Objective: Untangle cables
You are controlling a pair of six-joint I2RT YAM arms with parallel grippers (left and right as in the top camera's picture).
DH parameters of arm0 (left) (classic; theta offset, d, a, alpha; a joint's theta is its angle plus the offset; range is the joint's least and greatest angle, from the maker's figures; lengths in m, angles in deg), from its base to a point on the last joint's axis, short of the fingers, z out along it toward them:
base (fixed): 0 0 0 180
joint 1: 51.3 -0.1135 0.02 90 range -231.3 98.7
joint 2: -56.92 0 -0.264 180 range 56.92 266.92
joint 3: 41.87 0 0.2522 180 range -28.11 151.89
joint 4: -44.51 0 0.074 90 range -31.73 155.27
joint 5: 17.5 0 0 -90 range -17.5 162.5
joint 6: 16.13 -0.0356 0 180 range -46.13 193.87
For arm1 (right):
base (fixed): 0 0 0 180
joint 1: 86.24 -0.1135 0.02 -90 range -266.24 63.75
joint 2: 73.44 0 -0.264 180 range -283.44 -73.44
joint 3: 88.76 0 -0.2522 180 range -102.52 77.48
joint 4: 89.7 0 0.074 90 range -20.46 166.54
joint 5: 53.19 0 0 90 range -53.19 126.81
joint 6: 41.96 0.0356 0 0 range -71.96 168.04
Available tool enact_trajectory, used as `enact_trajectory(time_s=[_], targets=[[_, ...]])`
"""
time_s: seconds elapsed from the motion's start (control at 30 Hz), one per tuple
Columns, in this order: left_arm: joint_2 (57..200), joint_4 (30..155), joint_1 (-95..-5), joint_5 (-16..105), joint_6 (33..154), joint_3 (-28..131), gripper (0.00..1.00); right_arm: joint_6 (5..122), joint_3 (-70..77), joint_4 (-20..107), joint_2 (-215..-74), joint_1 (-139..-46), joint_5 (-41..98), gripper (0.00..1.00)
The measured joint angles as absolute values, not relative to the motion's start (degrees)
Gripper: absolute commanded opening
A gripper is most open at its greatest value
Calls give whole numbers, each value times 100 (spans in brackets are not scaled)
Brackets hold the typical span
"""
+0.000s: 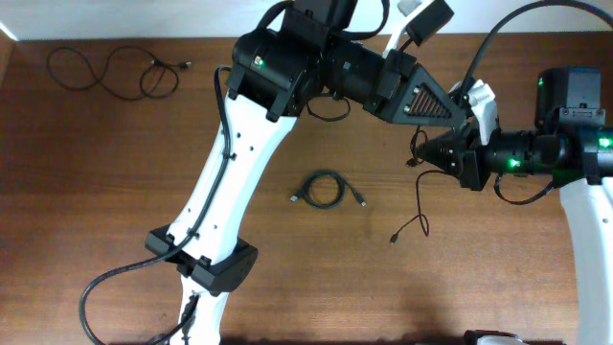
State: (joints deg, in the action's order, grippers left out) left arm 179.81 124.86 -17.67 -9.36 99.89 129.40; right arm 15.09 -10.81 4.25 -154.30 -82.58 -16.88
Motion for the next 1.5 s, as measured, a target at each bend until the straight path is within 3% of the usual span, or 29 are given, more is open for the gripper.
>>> enact_trajectory(time_s=[0.1,0.37,0.5,0.8,0.9,1.13,1.33,1.5], targets=[[17981,12486,-1767,-932,9991,12940,0,1487,-1081,407,-15430,-8258,-1627,55],[17981,12486,-1767,-923,9991,12940,0,1238,-1081,92,-15430,-8405,-1562,56],[17979,12486,-1767,-941,10035,12940,0,1144,-1081,160,-15449,-8647,-1461,37],[17979,12486,-1772,-932,10098,12940,0,1048,-1081,182,-15532,-8682,-1450,25],[17979,12486,-1774,-921,10096,12940,0,1054,-1081,182,-15537,-8645,-1450,26],[17979,12484,-1772,-477,10098,12940,0,1957,-1081,106,-15537,-7380,-1457,48],[17979,12486,-1772,174,10098,12940,0,2248,-1081,-314,-15537,-6425,-1699,52],[17979,12488,-1772,504,10098,12940,0,2298,-1081,-548,-15537,-6243,-1778,59]])
